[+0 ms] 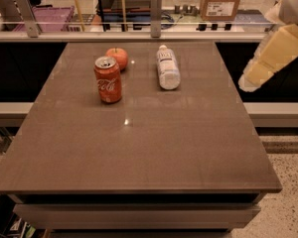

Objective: Place blue plastic bottle upright

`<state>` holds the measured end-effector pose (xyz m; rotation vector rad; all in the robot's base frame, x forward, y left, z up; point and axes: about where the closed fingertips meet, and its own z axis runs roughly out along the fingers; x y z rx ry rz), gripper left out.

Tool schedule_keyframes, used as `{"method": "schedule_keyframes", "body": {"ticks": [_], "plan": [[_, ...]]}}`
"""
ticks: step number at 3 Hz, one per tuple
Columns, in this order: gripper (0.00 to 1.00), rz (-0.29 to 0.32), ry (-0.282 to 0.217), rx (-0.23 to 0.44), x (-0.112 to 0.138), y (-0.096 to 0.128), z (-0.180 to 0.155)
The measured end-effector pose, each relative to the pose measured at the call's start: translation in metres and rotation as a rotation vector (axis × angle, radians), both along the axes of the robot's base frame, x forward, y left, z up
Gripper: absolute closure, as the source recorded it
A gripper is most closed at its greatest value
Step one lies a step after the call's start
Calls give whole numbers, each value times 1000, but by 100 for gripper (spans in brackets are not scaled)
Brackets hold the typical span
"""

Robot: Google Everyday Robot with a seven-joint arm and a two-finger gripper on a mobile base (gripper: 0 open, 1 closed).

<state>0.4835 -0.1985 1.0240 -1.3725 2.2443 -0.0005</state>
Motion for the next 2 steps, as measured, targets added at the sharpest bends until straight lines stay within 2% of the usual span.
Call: {"method": "schedule_keyframes", "body": {"ticks": [1,2], "plan": [[0,-92,-16,58,9,2,7],[0,-206,4,63,21,2,10]]}}
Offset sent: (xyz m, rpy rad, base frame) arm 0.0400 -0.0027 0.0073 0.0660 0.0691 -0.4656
